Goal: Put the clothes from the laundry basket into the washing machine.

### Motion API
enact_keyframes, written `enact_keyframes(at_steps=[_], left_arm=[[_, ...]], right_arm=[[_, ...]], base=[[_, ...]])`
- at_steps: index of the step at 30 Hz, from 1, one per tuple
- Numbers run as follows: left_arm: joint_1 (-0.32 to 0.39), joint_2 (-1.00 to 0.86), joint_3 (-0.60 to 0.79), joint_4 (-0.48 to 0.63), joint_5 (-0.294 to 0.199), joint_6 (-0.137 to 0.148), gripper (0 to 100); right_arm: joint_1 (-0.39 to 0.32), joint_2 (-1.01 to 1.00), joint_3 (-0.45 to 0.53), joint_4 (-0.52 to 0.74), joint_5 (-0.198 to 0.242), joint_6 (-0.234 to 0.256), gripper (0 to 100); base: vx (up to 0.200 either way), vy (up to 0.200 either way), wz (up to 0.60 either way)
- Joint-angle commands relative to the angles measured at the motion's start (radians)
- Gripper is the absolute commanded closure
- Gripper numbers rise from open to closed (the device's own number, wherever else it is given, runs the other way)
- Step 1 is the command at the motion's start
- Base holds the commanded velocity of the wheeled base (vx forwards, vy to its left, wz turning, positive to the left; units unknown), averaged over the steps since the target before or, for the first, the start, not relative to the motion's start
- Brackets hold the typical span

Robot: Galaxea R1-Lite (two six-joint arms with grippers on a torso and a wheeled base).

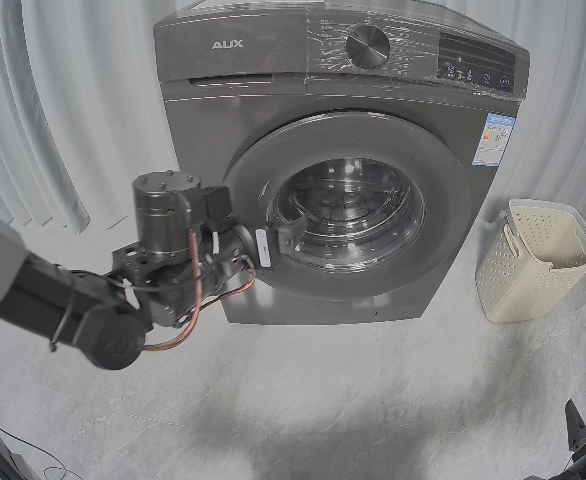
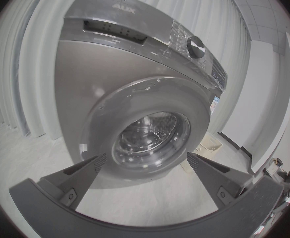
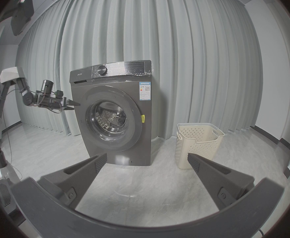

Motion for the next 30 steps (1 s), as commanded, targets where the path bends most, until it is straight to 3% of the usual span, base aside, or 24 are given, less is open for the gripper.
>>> enact_keyframes(at_steps=[1,3,8,11,12,15,23,30], left_arm=[[-0.055,-0.544,0.449,0.068,-0.015,0.051,0],[-0.035,-0.713,0.547,0.137,-0.036,0.070,0],[0.041,-0.972,0.644,0.247,-0.068,0.071,0],[0.122,-1.138,0.688,0.335,-0.067,0.077,0],[0.182,-1.226,0.717,0.369,-0.070,0.088,0],[0.249,-1.360,0.765,0.418,-0.071,0.103,0],[0.373,-1.598,0.825,0.533,-0.119,0.119,0],[0.444,-1.733,0.906,0.563,-0.159,0.134,0]], right_arm=[[0.000,-0.016,0.016,0.000,0.000,-0.001,0],[-0.003,-0.016,0.018,-0.005,-0.006,0.004,0],[0.001,-0.016,0.018,-0.012,-0.006,0.005,0],[0.000,-0.016,0.018,-0.011,-0.008,0.001,0],[0.000,-0.016,0.018,-0.011,-0.008,0.002,0],[0.000,-0.016,0.018,-0.009,-0.006,0.001,0],[0.000,-0.016,0.018,-0.005,0.000,-0.001,0],[0.000,-0.016,0.018,-0.009,0.002,-0.001,0]], base=[[0.000,0.000,0.00],[0.000,0.000,0.00],[0.000,0.000,0.00],[0.000,0.000,0.00],[0.000,0.000,0.00],[0.000,0.000,0.00],[0.000,0.000,0.00],[0.000,0.000,0.00]])
